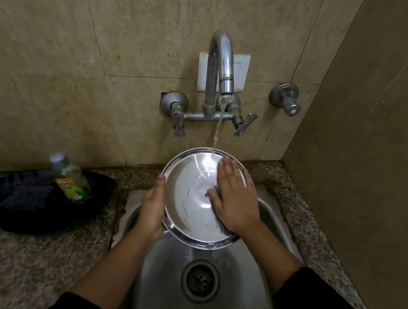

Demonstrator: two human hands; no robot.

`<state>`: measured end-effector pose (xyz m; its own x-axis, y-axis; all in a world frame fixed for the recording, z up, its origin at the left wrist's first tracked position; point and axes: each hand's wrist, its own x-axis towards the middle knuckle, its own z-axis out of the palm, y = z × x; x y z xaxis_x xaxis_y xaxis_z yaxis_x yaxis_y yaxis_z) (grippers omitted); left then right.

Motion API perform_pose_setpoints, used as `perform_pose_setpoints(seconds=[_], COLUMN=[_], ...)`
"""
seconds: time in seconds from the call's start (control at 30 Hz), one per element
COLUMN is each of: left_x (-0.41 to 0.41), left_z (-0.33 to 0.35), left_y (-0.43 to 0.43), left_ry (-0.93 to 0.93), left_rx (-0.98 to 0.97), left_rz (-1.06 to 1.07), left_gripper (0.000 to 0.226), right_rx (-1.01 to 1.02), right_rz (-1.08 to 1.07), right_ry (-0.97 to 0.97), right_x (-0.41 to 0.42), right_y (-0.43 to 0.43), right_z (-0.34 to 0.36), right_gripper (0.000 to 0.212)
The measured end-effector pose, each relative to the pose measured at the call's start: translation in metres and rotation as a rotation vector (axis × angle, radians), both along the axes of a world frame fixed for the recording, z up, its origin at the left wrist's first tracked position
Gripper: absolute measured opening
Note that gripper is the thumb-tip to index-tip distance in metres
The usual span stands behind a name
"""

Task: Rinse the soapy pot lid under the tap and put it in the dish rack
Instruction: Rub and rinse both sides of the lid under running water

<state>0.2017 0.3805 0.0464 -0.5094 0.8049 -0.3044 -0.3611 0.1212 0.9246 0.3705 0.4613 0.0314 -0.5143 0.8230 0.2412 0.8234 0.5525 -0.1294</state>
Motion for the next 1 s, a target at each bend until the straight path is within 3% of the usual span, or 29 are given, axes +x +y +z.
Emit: perform_pose_setpoints(seconds=[0.13, 0.27, 0.33, 0.43, 0.53, 0.63, 0.77, 0.83, 0.93, 1.0], left_x=[0.008, -0.003, -0.012, -0.014, -0.006, -0.002, 0.002, -0.002, -0.013, -0.019], left_z=[0.0, 0.0, -0.004, -0.005, -0.003, 0.003, 0.009, 0.012, 0.014, 0.014], left_y=[0.002, 0.002, -0.001, -0.009, -0.014, -0.014, -0.008, -0.009, -0.013, -0.012], left_ry=[-0.016, -0.036, 0.002, 0.075, 0.066, 0.088, 0.263, 0.256, 0.222, 0.202], left_rx=[0.0, 0.04, 0.05, 0.039, 0.013, 0.048, 0.104, 0.103, 0.067, 0.054], left_rz=[-0.05, -0.046, -0.04, -0.125, -0.233, -0.302, -0.402, -0.397, -0.347, -0.3], left_gripper=[0.044, 0.043, 0.036, 0.016, 0.015, 0.013, 0.009, 0.01, 0.011, 0.011], right_rx=[-0.015, -0.003, 0.058, 0.055, -0.002, -0.019, 0.009, -0.065, -0.438, -0.519], right_rz=[0.294, 0.59, 0.53, 0.17, 0.002, 0.012, 0.493, 0.585, 0.284, 0.171], right_ry=[0.034, -0.093, -0.112, -0.012, 0.124, 0.229, 0.04, 0.09, 0.344, 0.438], right_x=[-0.042, -0.019, 0.003, 0.018, 0.008, -0.018, -0.048, -0.041, -0.012, -0.001], right_y=[-0.02, -0.042, -0.035, -0.021, -0.005, 0.01, 0.006, 0.015, 0.035, 0.043], right_z=[0.01, -0.007, -0.017, -0.017, -0.003, 0.022, 0.049, 0.052, 0.052, 0.053], right_gripper=[0.066, 0.059, 0.061, 0.062, 0.059, 0.051, 0.039, 0.031, 0.029, 0.034])
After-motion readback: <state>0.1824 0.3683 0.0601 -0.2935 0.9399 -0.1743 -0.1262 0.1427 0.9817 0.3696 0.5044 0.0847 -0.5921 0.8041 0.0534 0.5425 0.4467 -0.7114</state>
